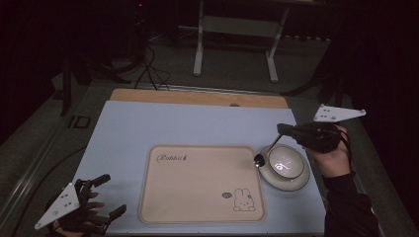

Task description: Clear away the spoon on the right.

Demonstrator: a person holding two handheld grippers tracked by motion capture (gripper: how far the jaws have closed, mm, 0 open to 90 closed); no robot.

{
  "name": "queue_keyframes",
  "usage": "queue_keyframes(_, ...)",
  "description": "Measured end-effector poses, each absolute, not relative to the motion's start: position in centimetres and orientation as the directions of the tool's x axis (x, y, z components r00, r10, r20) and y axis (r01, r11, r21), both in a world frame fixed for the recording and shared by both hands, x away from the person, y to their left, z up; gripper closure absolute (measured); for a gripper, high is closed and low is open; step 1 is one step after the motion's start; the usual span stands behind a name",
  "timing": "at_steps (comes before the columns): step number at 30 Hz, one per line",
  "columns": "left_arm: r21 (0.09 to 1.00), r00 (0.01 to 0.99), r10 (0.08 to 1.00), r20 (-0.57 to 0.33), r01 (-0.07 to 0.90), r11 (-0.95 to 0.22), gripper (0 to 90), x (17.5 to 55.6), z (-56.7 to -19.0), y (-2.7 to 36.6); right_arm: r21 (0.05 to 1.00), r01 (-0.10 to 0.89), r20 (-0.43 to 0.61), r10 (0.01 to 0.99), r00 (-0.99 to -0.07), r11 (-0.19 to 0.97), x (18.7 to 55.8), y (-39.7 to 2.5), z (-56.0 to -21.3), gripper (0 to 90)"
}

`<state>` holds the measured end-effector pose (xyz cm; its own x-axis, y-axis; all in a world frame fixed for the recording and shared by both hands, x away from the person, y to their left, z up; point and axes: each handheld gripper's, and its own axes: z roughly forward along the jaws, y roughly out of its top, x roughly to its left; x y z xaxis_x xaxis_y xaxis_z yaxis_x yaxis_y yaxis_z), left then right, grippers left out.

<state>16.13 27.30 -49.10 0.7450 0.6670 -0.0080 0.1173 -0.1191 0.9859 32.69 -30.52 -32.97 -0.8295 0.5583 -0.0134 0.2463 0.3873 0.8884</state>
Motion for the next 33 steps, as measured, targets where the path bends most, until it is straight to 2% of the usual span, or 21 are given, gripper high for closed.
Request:
queue_keyframes(10, 0.986, 0.748, 0.664, -0.009, 0.118, -0.119, 0.0, 16.1, -49.1, 27.3, 0.886, 0.171, -0.050, 0.457, -0.888, 0.431, 32.5, -28.8, -33.3, 89.4)
queue_keyframes(33, 0.986, 0.757, 0.653, 0.000, 0.110, -0.127, 0.0, 16.1, -49.1, 27.1, 0.855, 0.100, -0.037, 0.252, -0.967, 0.510, 31.0, -24.1, -34.5, 89.4)
